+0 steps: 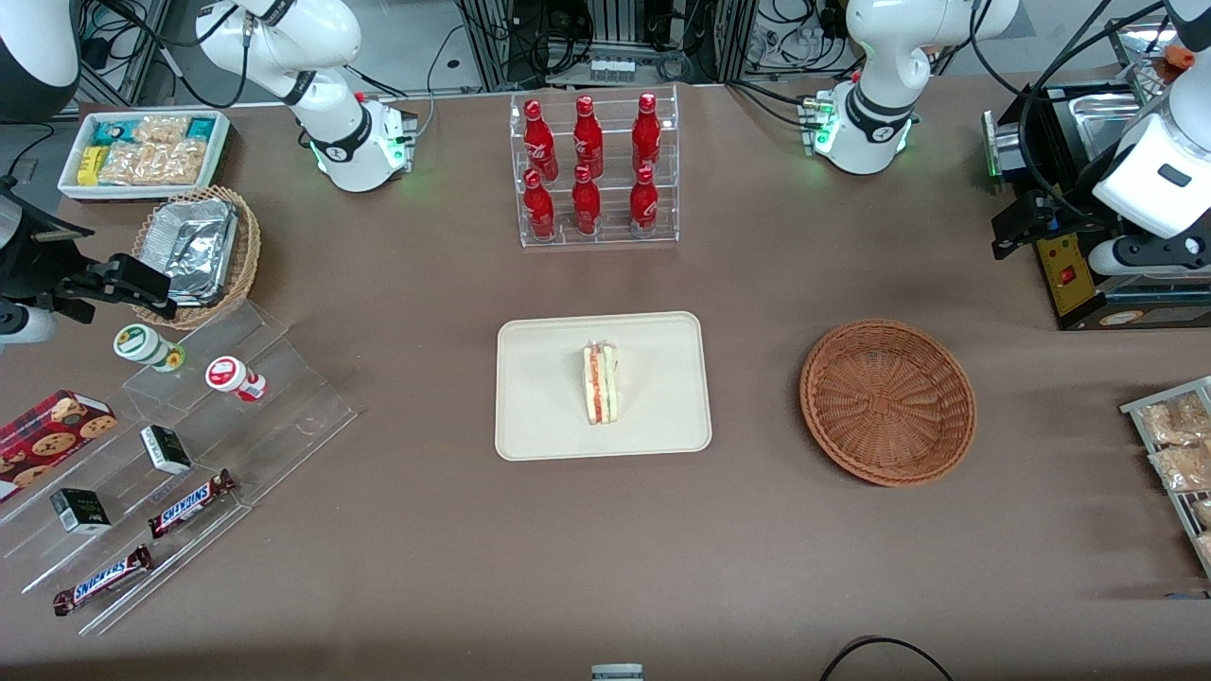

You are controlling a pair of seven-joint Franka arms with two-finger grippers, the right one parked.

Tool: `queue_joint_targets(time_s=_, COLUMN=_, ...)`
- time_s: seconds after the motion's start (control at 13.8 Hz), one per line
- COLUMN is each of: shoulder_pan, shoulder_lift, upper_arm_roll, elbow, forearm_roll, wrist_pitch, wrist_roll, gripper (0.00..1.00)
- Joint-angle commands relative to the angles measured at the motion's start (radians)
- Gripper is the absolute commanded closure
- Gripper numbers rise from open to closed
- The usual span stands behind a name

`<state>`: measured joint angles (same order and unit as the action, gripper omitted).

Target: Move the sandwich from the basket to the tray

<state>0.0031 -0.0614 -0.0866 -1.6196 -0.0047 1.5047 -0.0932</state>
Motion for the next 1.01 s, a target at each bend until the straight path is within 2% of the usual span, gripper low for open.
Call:
queue_joint_targets(time_s=0.0, shoulder_pan=0.008, shoulder_lift=0.0, upper_arm_roll=-0.002, elbow=-0.005, forearm_roll=-0.008, wrist_pitch=0.016, wrist_roll=0.015, gripper=0.0)
queue_joint_targets(time_s=0.22, shoulder_pan=-0.003, shoulder_lift=0.037, upper_arm_roll=0.004, elbow=0.062, forearm_roll=-0.005, wrist_pitch=-0.006, wrist_roll=0.018, gripper=0.0)
queue_joint_targets(time_s=0.51, shoulder_pan=0.001, shoulder_lift=0.045, upper_arm_roll=0.01, elbow=0.066, forearm_roll=0.023, wrist_pitch=-0.014, wrist_roll=0.023, gripper=0.0)
queue_joint_targets(time_s=0.94, shoulder_pan=0.0, shoulder_lift=0.045, upper_arm_roll=0.01, elbow=0.063, forearm_roll=0.026, wrist_pitch=-0.017, wrist_roll=0.084, gripper=0.0)
